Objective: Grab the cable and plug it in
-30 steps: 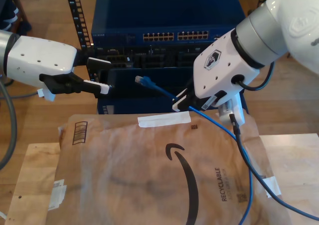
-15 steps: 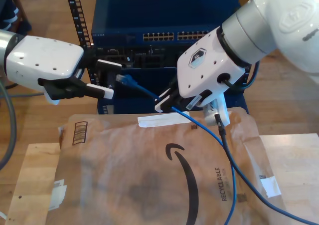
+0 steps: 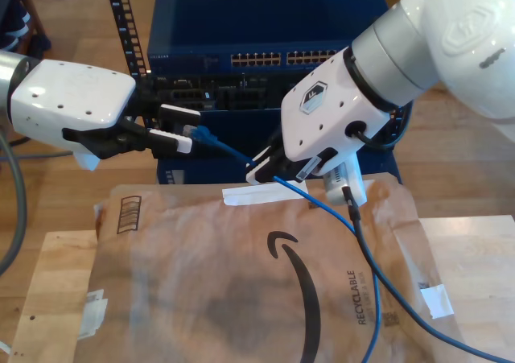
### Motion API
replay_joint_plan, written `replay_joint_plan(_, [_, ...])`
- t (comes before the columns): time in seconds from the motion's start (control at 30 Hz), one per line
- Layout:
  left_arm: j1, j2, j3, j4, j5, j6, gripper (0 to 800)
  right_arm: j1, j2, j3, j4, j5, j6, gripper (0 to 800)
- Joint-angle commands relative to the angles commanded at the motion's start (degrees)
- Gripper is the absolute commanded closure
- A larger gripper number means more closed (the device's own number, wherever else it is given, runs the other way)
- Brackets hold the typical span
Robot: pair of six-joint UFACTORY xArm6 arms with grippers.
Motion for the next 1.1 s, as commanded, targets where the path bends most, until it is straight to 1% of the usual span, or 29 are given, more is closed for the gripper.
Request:
replay_joint_plan(0.13, [0.09,0.0,0.0,0.0,-0.09,-0.09,449,0.26,0.09,0.0,0.0,0.0,0.0,799])
replay_joint_plan(0.2, [0.09,0.0,0.0,0.0,-0.09,-0.09,486,0.26,0.09,0.0,0.0,0.0,0.0,799])
replay_joint_plan(0.23, [0.09,0.0,0.0,0.09,-0.09,-0.09,518,0.26,0.09,0.0,0.0,0.0,0.0,799])
replay_joint_plan(0.33, [0.09,0.0,0.0,0.0,0.0,0.0,543,0.26,0.09,0.0,0.0,0.0,0.0,799])
replay_joint_plan(0.4, [0.09,0.0,0.0,0.0,-0.09,0.26,545,0.26,0.09,0.0,0.0,0.0,-0.09,799])
replay_joint_plan(0.47, [0.0,0.0,0.0,0.0,0.0,0.53,576,0.26,0.09,0.0,0.0,0.0,-0.09,799])
replay_joint_plan(0.67, [0.0,0.09,0.0,0.18,0.18,0.79,577,0.26,0.09,0.0,0.0,0.0,-0.09,798])
replay_joint_plan(0.73, [0.0,0.09,0.0,0.26,0.18,0.7,629,0.26,0.09,0.0,0.0,0.0,-0.09,799])
replay_joint_plan(0.83, [0.0,0.09,0.0,0.26,0.18,0.7,640,0.26,0.09,0.0,0.0,-0.09,-0.09,799])
replay_joint_plan(0.87, [0.0,0.09,0.09,0.26,0.18,0.7,674,0.26,0.09,0.0,0.0,-0.09,0.0,799])
replay_joint_plan(0.97, [0.0,0.09,0.09,0.35,0.18,0.7,698,0.26,0.09,0.0,0.0,-0.09,-0.09,799])
replay_joint_plan(1.0, [0.0,0.09,0.09,0.35,0.18,0.7,731,0.26,0.09,0.0,0.0,-0.09,-0.09,798])
replay_joint_plan(1.03, [-0.09,0.09,0.09,0.35,0.18,0.7,770,0.26,0.09,0.0,0.0,-0.09,-0.09,792])
replay_joint_plan(1.07, [-0.09,0.09,0.09,0.35,0.18,0.62,780,0.26,0.09,0.0,0.0,-0.09,-0.09,768])
replay_joint_plan(1.1, [-0.18,0.09,0.09,0.35,0.18,0.44,798,0.35,0.09,0.0,0.0,-0.09,0.0,669])
